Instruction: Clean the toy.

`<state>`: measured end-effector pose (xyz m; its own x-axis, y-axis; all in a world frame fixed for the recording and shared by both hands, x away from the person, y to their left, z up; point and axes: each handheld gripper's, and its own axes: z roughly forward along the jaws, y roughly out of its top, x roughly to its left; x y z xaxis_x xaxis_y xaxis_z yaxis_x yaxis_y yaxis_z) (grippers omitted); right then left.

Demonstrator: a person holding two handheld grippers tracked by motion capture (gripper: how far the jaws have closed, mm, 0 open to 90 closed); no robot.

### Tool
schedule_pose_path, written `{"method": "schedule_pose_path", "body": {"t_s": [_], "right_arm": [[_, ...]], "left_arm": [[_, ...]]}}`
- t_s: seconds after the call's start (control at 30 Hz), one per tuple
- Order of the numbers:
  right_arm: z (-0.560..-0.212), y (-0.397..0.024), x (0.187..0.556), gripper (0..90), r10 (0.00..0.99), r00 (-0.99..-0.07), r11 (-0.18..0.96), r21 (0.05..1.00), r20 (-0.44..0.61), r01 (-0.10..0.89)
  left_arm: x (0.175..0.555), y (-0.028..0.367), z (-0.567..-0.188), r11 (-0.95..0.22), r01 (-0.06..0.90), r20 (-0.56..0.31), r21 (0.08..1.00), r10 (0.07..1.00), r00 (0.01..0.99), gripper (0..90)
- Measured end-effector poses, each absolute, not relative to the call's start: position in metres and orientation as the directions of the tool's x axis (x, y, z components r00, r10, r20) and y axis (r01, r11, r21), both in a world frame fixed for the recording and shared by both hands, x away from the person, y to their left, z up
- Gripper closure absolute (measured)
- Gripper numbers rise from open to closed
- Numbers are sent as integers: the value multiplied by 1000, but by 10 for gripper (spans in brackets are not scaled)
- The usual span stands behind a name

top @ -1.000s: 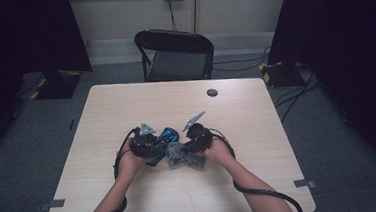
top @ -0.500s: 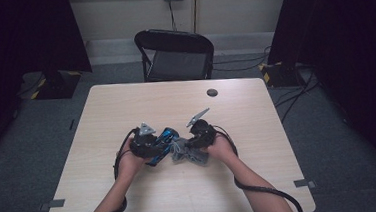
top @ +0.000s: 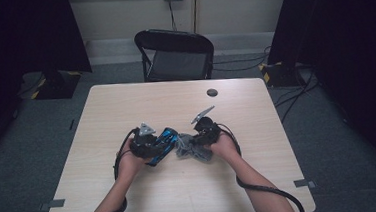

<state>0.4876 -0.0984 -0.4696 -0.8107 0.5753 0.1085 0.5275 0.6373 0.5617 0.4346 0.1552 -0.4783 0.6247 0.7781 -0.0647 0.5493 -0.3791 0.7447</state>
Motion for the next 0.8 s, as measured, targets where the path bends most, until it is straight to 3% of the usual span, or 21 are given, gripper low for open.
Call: {"method": "schedule_pose_path", "body": {"t_s": [0.27,0.57,0.8], "right_arm": [[-463,-117,485,791,601,-791,605,580,117,546],[-451,-122,459,791,535,-833,604,625,143,495],[-446,-100,432,791,429,-889,648,631,159,426]], "left_arm": [[434,155,-478,-380,551,-65,743,778,624,463],[435,155,-478,-382,554,-66,740,779,624,464],[435,154,-477,-381,557,-65,738,781,621,463]]}}
